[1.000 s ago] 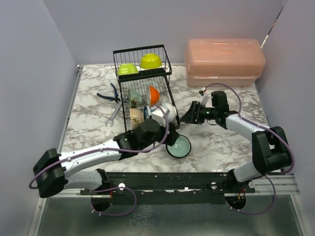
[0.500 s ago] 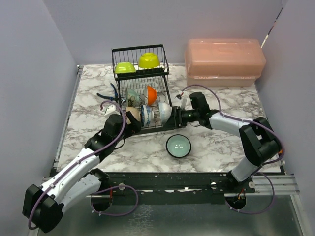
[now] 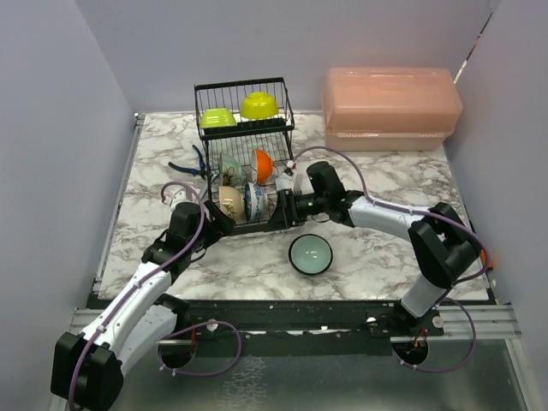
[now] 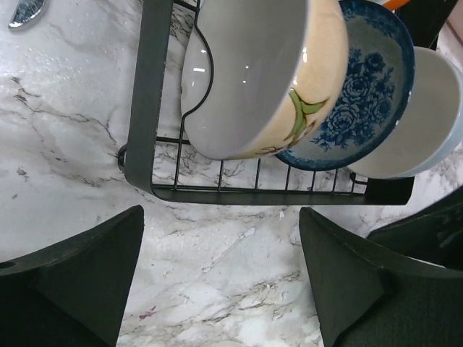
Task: Load the bowls into the dish rack
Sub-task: Adjust the dish rack at the center of the board.
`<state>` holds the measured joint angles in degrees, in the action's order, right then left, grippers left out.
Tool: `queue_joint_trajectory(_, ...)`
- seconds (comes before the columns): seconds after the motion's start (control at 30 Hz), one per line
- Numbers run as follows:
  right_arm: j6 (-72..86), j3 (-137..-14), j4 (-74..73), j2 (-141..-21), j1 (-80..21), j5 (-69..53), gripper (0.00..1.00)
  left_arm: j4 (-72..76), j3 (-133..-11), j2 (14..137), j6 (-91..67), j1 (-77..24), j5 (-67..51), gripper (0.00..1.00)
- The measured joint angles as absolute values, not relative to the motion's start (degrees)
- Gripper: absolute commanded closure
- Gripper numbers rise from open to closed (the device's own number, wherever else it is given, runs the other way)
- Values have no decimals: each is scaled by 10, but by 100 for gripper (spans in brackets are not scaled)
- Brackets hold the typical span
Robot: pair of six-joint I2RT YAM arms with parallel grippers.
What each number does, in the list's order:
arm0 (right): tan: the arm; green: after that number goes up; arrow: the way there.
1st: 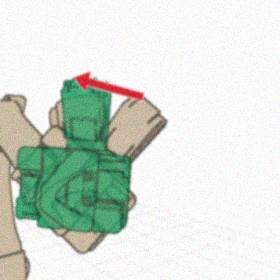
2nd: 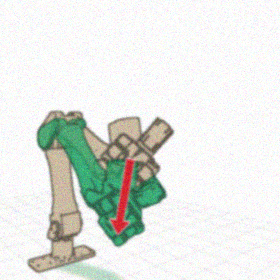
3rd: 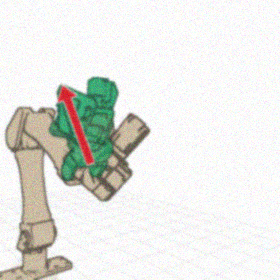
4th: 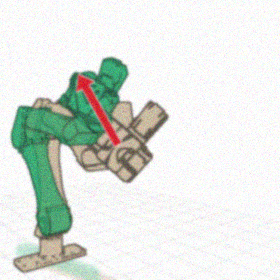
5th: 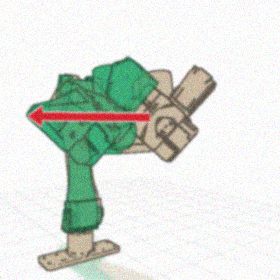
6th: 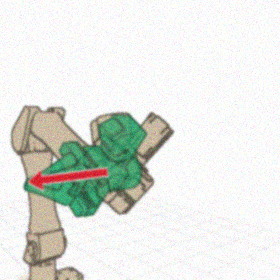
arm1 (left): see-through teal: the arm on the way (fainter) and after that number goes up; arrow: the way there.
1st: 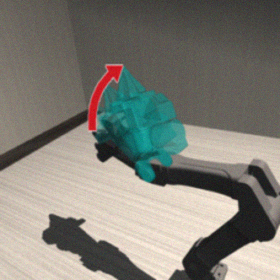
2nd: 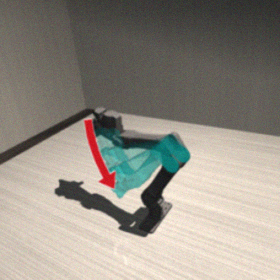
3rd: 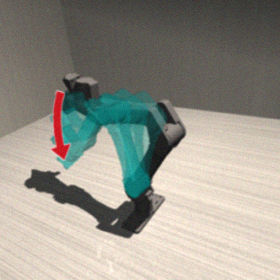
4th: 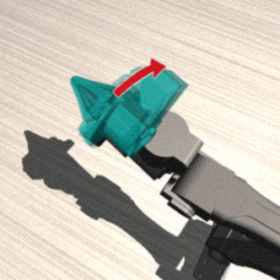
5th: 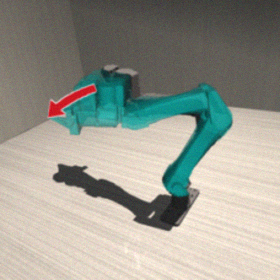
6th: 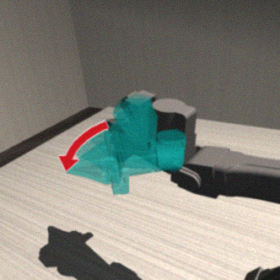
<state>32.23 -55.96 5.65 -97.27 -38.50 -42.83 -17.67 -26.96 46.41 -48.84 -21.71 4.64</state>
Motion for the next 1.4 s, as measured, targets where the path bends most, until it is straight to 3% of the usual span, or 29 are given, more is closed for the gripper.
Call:
queue_joint_trajectory(0.43, 258, -757, -106, -931, -308, -323, 35, 4, -171, 530, -589, -174, -37, 36)
queue_joint_trajectory(0.73, 197, -1021, -204, -1067, -262, -191, 35, 25, -162, 539, -615, -160, -53, 57)
queue_joint_trajectory(0.97, 170, -1190, -279, -1177, -260, -131, 40, 46, -147, 533, -621, -157, -58, 73)
queue_joint_trajectory(1.07, 162, -1238, -301, -1203, -260, -114, 54, 56, -139, 529, -625, -156, -58, 76)
queue_joint_trajectory(1.3, 157, -1232, -292, -1196, -261, -104, 99, 64, -135, 527, -629, -155, -58, 81)
queue_joint_trajectory(1.4, 145, -1203, -285, -1175, -262, -96, 100, 71, -135, 533, -627, -153, -56, 85)
